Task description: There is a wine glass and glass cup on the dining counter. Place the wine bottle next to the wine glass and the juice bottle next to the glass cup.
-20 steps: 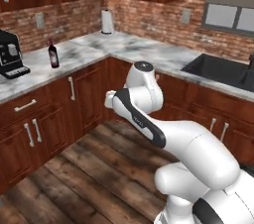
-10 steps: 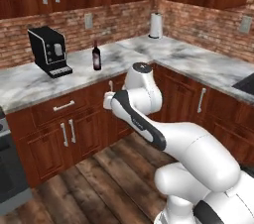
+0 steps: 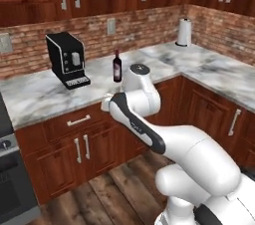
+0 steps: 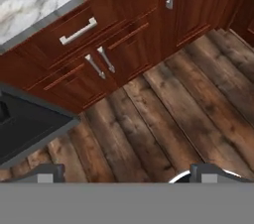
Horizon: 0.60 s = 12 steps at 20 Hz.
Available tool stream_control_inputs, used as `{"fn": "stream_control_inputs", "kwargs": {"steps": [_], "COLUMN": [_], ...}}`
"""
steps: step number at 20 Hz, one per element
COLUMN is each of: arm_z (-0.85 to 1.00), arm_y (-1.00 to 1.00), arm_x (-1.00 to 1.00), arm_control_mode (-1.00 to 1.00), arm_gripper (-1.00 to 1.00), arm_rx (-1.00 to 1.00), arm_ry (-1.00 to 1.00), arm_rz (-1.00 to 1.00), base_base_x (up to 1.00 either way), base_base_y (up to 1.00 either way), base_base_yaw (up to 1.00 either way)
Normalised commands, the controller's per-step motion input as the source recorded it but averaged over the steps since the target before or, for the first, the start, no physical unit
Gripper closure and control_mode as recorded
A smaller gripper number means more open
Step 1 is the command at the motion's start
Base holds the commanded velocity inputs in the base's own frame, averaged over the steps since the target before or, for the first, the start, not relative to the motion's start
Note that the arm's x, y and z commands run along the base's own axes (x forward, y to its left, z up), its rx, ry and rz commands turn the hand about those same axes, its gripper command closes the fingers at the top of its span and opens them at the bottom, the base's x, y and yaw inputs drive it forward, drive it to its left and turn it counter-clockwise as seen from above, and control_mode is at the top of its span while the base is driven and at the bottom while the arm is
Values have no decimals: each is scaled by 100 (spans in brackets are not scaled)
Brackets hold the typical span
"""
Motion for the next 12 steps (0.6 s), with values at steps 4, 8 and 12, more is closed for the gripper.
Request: {"fn": "stream_control_inputs", "kwargs": {"steps": [4,8,12], "arm_z": [0,0,0], "arm_y": [0,0,0], "arm_x": [0,0,0], "arm_control_mode": [100,100,100], "arm_gripper": [-100,-100,-100], "arm_rx": [0,0,0], "arm_ry": [0,0,0], "arm_rz": [0,0,0], "base_base_x": [86,81,77], "base_base_y": [-38,-41,-41], "base_base_yaw": [10,10,12]}}
